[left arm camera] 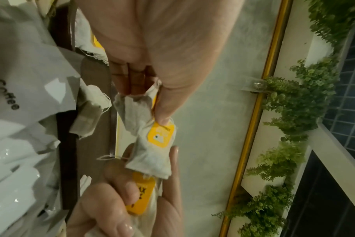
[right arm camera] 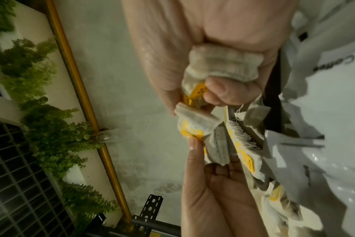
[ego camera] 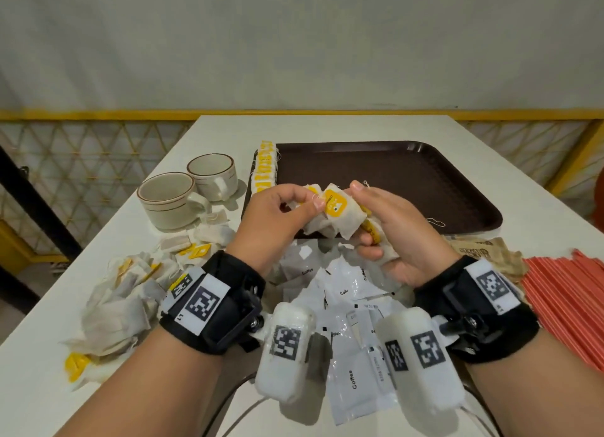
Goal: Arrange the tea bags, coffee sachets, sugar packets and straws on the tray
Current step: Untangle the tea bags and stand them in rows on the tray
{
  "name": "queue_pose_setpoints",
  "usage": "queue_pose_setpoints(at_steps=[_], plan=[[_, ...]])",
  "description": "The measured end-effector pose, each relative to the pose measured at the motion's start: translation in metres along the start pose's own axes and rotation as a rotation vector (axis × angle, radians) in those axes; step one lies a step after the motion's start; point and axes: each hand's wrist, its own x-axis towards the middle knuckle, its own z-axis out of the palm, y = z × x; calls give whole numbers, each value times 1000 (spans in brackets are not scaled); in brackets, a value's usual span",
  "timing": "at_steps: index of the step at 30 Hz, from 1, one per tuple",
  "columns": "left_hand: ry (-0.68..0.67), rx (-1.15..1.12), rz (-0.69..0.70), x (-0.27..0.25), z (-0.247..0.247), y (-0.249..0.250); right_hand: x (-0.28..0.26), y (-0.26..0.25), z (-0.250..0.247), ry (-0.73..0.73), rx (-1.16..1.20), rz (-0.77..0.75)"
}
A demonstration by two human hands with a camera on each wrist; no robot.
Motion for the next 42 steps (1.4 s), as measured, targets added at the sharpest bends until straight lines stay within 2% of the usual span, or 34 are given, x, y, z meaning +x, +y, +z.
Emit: queue_pose_setpoints(at_steps=[7,13,16,18,23,28,31,34,38,39,42], plan=[[45,-14,-1,2,-8,4,0,-3,-5,119,43,-58],[41,-89,-2,2,-8,3,1,-8,-9,110,121,-102],[14,-76,-8,3,-7,2,-1,-8,-8,51,56,-158],[-19,-62,-3,2,-6,2,-4,-6,-5,16,-77,-207],[-71,-62,12,0,-4,4,-8,-2,-2,7,-316,-293],[-47,9,50,1,-4,4,-2,-4,-9,165,-418,-317],[-32,-1,68,0,-4,7,-5,-11,-11,88,-396,-270],[0,-10,48,-1,-3,7,-10,-18,-13,18,-469,-280],[45,-43,18,1,-5,6,-13,-21,-14,-196,-304,-198],[39,-45,15,1,-4,5,-12,-19,-12,-187,-293,-197],[-4,-50,22,-1,-2,5,-6,-8,-6,-38,-348,-210]])
